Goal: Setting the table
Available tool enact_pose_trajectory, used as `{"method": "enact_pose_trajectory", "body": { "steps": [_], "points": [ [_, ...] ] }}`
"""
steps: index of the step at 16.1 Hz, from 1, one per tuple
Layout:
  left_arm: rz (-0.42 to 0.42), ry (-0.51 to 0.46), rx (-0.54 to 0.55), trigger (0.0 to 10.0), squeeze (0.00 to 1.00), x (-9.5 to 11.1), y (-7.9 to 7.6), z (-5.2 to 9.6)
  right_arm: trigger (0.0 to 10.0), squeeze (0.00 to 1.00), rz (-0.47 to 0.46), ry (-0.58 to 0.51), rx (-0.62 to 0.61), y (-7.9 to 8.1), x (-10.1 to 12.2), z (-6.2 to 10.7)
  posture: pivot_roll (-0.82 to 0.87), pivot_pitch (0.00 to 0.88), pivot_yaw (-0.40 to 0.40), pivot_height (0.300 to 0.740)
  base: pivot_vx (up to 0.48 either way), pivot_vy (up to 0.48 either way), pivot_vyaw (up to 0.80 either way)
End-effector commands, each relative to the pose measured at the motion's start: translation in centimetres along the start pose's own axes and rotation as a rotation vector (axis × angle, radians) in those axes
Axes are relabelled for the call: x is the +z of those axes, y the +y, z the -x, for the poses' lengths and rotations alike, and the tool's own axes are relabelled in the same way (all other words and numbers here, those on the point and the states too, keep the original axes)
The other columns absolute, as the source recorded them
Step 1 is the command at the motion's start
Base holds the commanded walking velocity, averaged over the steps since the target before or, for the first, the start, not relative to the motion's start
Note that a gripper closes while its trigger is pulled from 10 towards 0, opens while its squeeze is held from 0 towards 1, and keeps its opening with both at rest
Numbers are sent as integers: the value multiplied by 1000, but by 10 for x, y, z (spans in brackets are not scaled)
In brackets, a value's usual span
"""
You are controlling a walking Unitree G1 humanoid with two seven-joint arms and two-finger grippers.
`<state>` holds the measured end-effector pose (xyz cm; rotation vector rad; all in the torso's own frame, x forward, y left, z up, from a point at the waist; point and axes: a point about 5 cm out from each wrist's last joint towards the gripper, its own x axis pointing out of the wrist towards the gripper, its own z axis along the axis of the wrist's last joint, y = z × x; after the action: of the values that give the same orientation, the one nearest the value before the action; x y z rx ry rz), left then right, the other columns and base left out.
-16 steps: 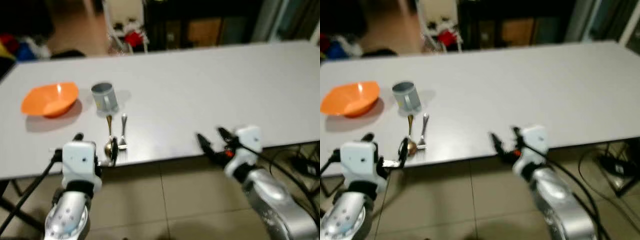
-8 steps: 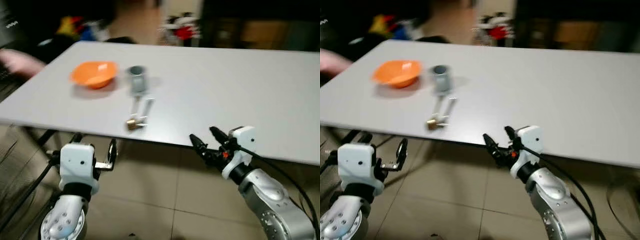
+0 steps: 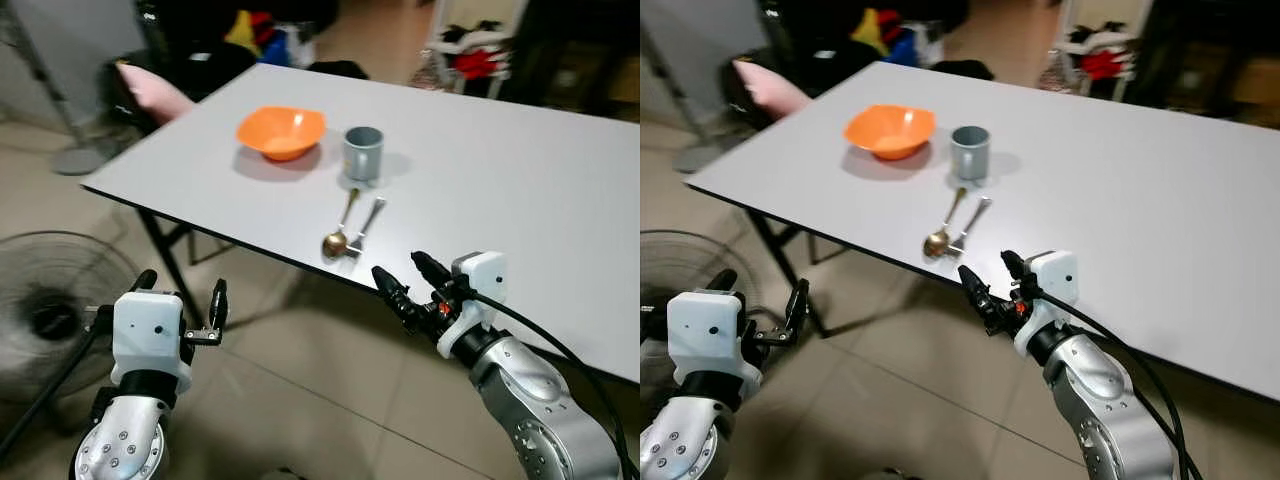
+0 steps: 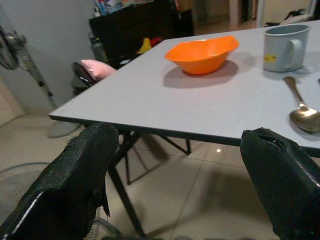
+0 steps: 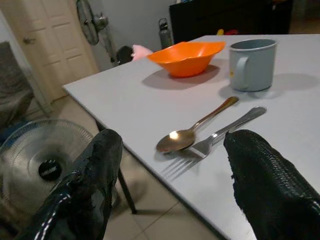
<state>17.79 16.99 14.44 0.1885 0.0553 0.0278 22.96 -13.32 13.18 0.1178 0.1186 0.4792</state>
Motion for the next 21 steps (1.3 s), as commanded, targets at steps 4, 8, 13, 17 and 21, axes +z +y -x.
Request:
{"method": "enact_pose_trajectory", "body": {
  "steps": [4,8,13,17,21],
  "points": [
    [-10,-26,4,10000,0,5,3,-4,10000,0,6,-32,-108,-14,1,0,-33,0,85,740,0,0,800],
    [-12,-33,-3,10000,0,6,4,-8,10000,0,13,-49,-95,-15,5,-1,-37,0,85,740,0,227,800],
    [-26,-36,3,10000,0,8,6,-7,10000,0,9,-48,-62,-14,4,-7,-9,0,72,740,0,322,800],
    [-51,-39,10,10000,0,11,11,-6,10000,0,4,-42,-12,-9,3,-14,6,0,69,740,0,322,800],
    [-65,-50,11,10000,0,14,13,-8,10000,0,-8,-56,-14,-12,7,-20,8,0,62,740,0,322,800]
  ]
}}
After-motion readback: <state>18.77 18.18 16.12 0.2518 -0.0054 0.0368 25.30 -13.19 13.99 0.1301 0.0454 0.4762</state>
